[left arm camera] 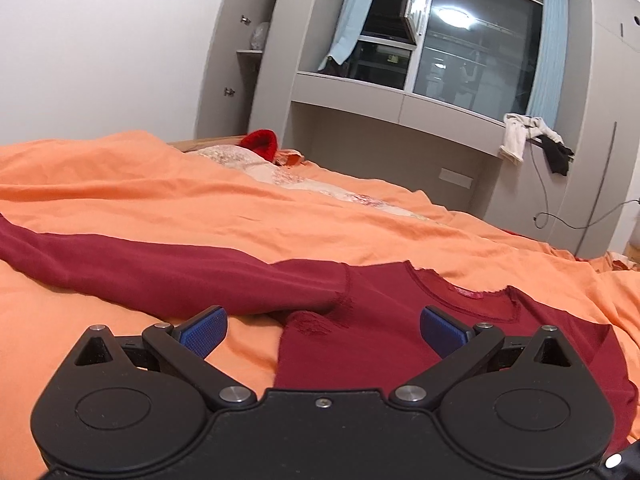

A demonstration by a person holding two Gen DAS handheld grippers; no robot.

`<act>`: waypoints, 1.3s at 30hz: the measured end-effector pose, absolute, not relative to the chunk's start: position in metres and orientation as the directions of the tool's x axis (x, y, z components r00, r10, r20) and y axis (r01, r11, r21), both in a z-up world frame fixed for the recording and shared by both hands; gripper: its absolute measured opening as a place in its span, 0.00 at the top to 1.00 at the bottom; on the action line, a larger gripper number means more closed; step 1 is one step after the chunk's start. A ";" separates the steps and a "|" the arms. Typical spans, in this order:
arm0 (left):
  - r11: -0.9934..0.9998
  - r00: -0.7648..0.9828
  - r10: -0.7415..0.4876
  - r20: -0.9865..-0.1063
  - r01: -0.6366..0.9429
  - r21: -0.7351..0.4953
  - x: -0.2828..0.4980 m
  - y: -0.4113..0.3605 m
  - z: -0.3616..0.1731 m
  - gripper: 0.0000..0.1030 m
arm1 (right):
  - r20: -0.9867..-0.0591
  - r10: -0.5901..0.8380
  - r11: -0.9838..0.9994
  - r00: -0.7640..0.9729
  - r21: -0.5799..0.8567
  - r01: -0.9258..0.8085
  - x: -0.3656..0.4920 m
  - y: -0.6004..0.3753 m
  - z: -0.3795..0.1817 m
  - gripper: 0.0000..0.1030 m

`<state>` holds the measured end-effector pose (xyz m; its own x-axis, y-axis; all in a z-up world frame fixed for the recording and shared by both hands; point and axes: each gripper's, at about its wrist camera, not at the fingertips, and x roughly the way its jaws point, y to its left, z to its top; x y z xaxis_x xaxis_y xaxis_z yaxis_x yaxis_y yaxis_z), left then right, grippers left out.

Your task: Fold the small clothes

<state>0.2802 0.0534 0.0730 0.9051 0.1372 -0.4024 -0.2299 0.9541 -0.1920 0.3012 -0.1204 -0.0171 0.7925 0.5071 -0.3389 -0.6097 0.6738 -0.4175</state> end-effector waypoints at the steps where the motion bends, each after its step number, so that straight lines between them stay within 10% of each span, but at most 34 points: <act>1: 0.956 0.906 0.127 -0.403 -0.220 -0.192 0.280 0.052 0.072 0.00 | -0.358 0.512 0.664 0.781 -0.412 -0.624 0.299 -0.119 -0.020 0.94; 15: 0.986 0.889 0.021 -0.458 -0.093 -0.137 0.286 0.029 0.057 0.00 | -0.447 0.545 0.571 0.710 -0.422 -0.704 0.272 -0.121 -0.036 0.93; 18: 0.989 0.881 0.003 -0.472 -0.071 -0.127 0.287 0.025 0.053 0.00 | -0.453 0.557 0.564 0.696 -0.409 -0.717 0.271 -0.127 -0.032 0.80; 22: 0.994 0.876 -0.012 -0.481 -0.043 -0.103 0.287 0.019 0.050 0.00 | -0.423 0.566 0.573 0.708 -0.416 -0.707 0.265 -0.153 -0.016 0.38; 39: 0.993 0.860 -0.096 -0.502 0.114 0.006 0.280 -0.020 0.038 0.00 | -0.313 0.389 0.916 0.866 0.032 -0.400 0.301 -0.286 0.003 0.02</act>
